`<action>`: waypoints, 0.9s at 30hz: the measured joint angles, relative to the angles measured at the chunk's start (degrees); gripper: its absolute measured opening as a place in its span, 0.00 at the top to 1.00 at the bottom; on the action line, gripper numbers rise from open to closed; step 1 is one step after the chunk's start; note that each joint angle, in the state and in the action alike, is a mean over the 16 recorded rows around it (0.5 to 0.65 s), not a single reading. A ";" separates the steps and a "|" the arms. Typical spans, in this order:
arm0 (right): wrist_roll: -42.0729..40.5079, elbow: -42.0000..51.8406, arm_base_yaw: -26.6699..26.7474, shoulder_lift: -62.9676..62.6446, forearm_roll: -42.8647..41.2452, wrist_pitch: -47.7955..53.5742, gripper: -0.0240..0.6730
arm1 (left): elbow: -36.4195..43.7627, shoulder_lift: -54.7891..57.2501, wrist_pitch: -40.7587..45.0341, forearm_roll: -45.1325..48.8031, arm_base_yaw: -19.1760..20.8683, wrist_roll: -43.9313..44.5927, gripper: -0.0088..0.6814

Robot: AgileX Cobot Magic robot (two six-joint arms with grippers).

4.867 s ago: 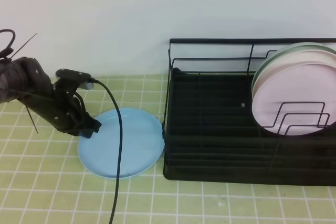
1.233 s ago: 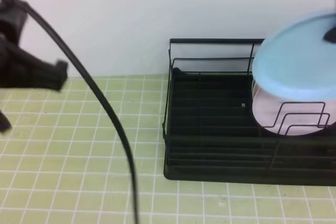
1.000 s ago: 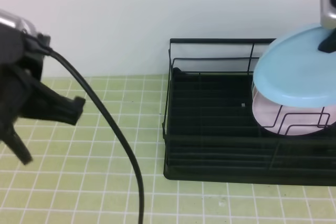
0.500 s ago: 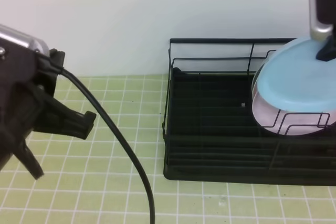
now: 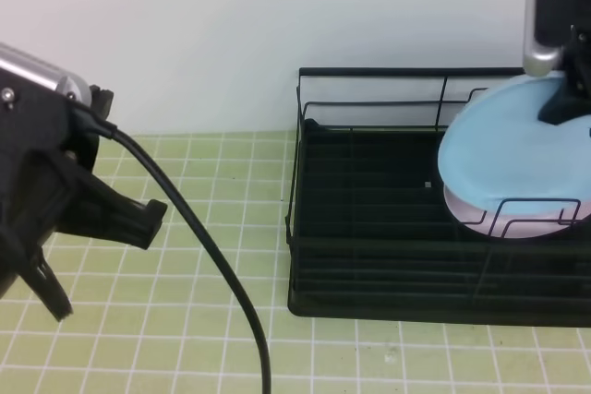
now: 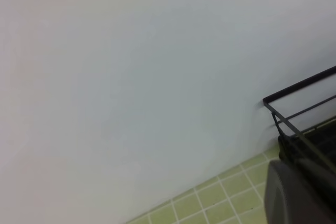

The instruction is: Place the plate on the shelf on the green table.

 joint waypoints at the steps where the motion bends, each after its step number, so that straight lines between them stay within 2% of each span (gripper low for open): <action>1: 0.58 0.00 0.00 0.12 -0.16 0.05 0.70 | 0.00 0.00 0.00 0.00 0.00 0.21 0.99; 9: 7.47 0.02 0.00 0.51 -2.51 0.65 0.61 | 0.00 -0.03 0.00 1.58 0.00 1.06 0.99; 14: 12.13 0.04 0.00 -1.11 -4.75 0.47 0.61 | 0.00 -0.80 0.00 3.65 0.00 0.22 0.99; 21: 18.21 0.08 0.00 -6.53 -6.39 -1.41 0.69 | 0.23 -4.84 0.90 3.86 0.00 -2.43 0.99; 27: 24.09 0.08 0.00 -14.52 -5.00 -5.10 0.82 | 2.28 -12.03 7.17 1.38 0.00 -2.73 0.99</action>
